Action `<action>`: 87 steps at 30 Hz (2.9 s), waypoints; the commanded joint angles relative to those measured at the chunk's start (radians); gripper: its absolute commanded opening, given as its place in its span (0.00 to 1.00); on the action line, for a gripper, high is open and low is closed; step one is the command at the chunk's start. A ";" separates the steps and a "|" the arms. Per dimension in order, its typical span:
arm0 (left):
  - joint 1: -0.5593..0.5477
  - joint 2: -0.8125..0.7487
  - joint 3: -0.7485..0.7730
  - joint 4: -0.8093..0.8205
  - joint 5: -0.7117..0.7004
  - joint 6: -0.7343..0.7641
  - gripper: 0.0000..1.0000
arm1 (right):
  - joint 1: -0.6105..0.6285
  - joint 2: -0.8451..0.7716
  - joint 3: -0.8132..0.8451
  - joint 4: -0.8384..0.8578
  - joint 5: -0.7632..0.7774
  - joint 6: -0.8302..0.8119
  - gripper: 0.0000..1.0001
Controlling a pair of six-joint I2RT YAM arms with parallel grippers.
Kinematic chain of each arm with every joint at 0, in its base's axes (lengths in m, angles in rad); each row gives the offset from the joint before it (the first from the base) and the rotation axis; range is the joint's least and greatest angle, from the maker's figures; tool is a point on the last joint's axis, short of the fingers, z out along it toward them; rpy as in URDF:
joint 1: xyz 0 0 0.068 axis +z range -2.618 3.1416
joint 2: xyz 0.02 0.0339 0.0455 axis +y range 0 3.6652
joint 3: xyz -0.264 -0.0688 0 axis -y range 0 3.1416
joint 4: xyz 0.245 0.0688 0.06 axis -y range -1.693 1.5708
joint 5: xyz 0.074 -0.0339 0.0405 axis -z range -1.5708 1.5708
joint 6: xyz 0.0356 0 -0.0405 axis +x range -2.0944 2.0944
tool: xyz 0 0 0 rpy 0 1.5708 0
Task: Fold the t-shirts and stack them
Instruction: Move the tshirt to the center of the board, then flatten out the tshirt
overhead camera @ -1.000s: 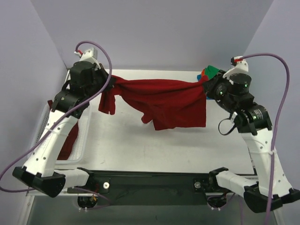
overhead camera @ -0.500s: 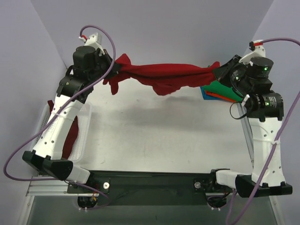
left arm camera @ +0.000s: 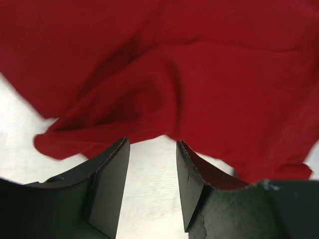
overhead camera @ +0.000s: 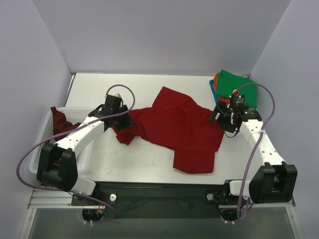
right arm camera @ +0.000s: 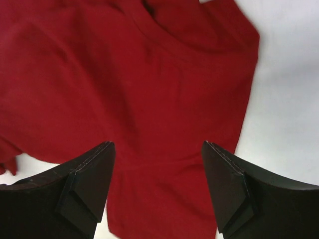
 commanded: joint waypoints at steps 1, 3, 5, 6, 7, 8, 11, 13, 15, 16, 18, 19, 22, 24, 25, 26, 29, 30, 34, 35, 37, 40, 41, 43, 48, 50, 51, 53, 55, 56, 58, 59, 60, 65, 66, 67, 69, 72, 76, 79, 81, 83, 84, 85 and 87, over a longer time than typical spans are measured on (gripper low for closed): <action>0.004 -0.153 -0.092 0.079 -0.122 -0.072 0.53 | -0.002 -0.100 -0.144 0.128 0.041 0.035 0.71; 0.004 -0.222 -0.189 0.074 -0.187 -0.104 0.52 | -0.005 -0.138 -0.216 0.166 0.053 0.052 0.71; -0.002 -0.280 -0.244 0.046 -0.256 -0.127 0.51 | -0.010 -0.167 -0.307 0.186 0.053 0.075 0.70; -0.013 -0.297 -0.266 0.031 -0.283 -0.164 0.51 | -0.011 -0.196 -0.338 0.208 0.044 0.082 0.70; -0.016 -0.312 -0.315 0.020 -0.304 -0.175 0.51 | -0.011 -0.212 -0.362 0.220 0.023 0.107 0.69; -0.019 -0.337 -0.335 0.016 -0.339 -0.187 0.51 | -0.010 -0.226 -0.413 0.234 0.018 0.115 0.69; -0.022 -0.331 -0.386 0.051 -0.367 -0.198 0.51 | -0.013 -0.250 -0.466 0.262 0.016 0.127 0.67; -0.022 -0.294 -0.367 0.046 -0.383 -0.196 0.51 | -0.010 -0.240 -0.480 0.275 0.003 0.125 0.66; -0.024 -0.236 -0.352 0.054 -0.378 -0.207 0.51 | -0.013 -0.226 -0.496 0.283 0.007 0.122 0.67; -0.022 -0.224 -0.352 0.071 -0.352 -0.212 0.51 | -0.011 -0.220 -0.502 0.288 0.016 0.121 0.68; -0.020 -0.202 -0.355 0.106 -0.323 -0.221 0.52 | -0.019 -0.206 -0.514 0.301 0.041 0.121 0.68; -0.024 -0.199 -0.355 0.109 -0.324 -0.219 0.52 | -0.020 -0.200 -0.516 0.304 0.041 0.119 0.68; -0.016 -0.207 -0.367 0.144 -0.315 -0.215 0.52 | -0.031 -0.180 -0.525 0.327 0.033 0.122 0.66; -0.013 -0.210 -0.367 0.151 -0.321 -0.190 0.52 | -0.031 -0.168 -0.525 0.334 0.027 0.121 0.65; -0.011 -0.210 -0.370 0.158 -0.321 -0.180 0.52 | -0.031 -0.168 -0.525 0.337 0.026 0.121 0.64; -0.007 -0.210 -0.372 0.167 -0.320 -0.164 0.52 | -0.030 -0.168 -0.525 0.340 0.021 0.122 0.64; 0.016 -0.210 -0.399 0.207 -0.285 -0.152 0.52 | -0.056 -0.169 -0.522 0.341 0.016 0.122 0.63; 0.025 -0.210 -0.409 0.239 -0.268 -0.155 0.53 | -0.056 -0.168 -0.520 0.341 0.015 0.124 0.63; 0.064 -0.237 -0.465 0.301 -0.182 -0.169 0.58 | -0.057 -0.168 -0.522 0.341 0.007 0.121 0.63; 0.073 -0.250 -0.470 0.307 -0.174 -0.175 0.59 | -0.057 -0.168 -0.522 0.341 0.007 0.121 0.63; 0.101 -0.254 -0.475 0.309 -0.150 -0.181 0.60 | -0.057 -0.163 -0.523 0.343 0.006 0.121 0.63; 0.137 -0.247 -0.491 0.329 -0.102 -0.207 0.60 | -0.057 -0.160 -0.530 0.354 0.000 0.125 0.63; 0.147 -0.244 -0.507 0.342 -0.085 -0.221 0.60 | -0.057 -0.155 -0.530 0.357 0.000 0.127 0.63; 0.170 -0.238 -0.518 0.393 -0.039 -0.225 0.60 | -0.057 -0.148 -0.533 0.361 -0.003 0.128 0.63; 0.174 -0.178 -0.507 0.437 -0.007 -0.218 0.53 | -0.057 -0.137 -0.533 0.364 0.004 0.124 0.63; 0.174 -0.152 -0.507 0.450 0.002 -0.213 0.51 | -0.059 -0.129 -0.533 0.366 0.003 0.124 0.63; 0.174 -0.145 -0.501 0.441 -0.001 -0.213 0.50 | -0.060 -0.126 -0.531 0.366 0.003 0.125 0.63; 0.173 -0.133 -0.504 0.433 -0.010 -0.213 0.49 | -0.060 -0.117 -0.530 0.369 0.004 0.124 0.63; 0.171 -0.133 -0.513 0.442 -0.013 -0.212 0.46 | -0.062 -0.115 -0.533 0.372 0.003 0.125 0.63; 0.173 -0.132 -0.514 0.444 -0.013 -0.212 0.45 | -0.062 -0.114 -0.531 0.374 0.001 0.127 0.63; 0.171 -0.132 -0.515 0.445 0.001 -0.210 0.38 | -0.063 -0.109 -0.531 0.375 0.001 0.127 0.63; 0.171 -0.135 -0.515 0.447 0.007 -0.209 0.33 | -0.063 -0.108 -0.531 0.377 0.001 0.128 0.62; 0.165 -0.139 -0.515 0.444 0.010 -0.206 0.31 | -0.063 -0.106 -0.531 0.377 0.001 0.128 0.63; 0.147 -0.171 -0.516 0.430 0.015 -0.195 0.19 | -0.072 -0.097 -0.533 0.381 0.010 0.130 0.62; 0.145 -0.175 -0.513 0.424 0.019 -0.192 0.13 | -0.076 -0.094 -0.531 0.383 0.010 0.128 0.62; 0.136 -0.188 -0.511 0.416 0.019 -0.190 0.10 | -0.079 -0.091 -0.531 0.381 0.010 0.130 0.62; 0.125 -0.208 -0.507 0.401 0.025 -0.183 0.05 | -0.082 -0.089 -0.533 0.384 0.010 0.128 0.61; 0.095 -0.244 -0.495 0.369 0.032 -0.169 0.01 | -0.085 -0.080 -0.533 0.389 0.012 0.132 0.59; 0.044 -0.292 -0.485 0.315 0.026 -0.149 0.00 | -0.095 -0.063 -0.527 0.389 0.026 0.132 0.57; 0.009 -0.337 -0.501 0.266 -0.002 -0.140 0.00 | -0.103 -0.066 -0.531 0.380 0.033 0.136 0.51; 0.003 -0.363 -0.514 0.240 -0.017 -0.135 0.00 | -0.109 -0.085 -0.534 0.357 0.044 0.133 0.49; 0.001 -0.398 -0.530 0.214 -0.028 -0.126 0.00 | -0.114 -0.129 -0.556 0.329 0.075 0.133 0.49; 0.001 -0.406 -0.533 0.204 -0.040 -0.121 0.00 | -0.115 -0.149 -0.565 0.323 0.085 0.138 0.49; 0.001 -0.421 -0.539 0.198 -0.042 -0.112 0.00 | -0.114 -0.166 -0.576 0.303 0.090 0.138 0.50; 0.001 -0.432 -0.542 0.180 -0.054 -0.107 0.00 | -0.115 -0.216 -0.603 0.285 0.090 0.148 0.50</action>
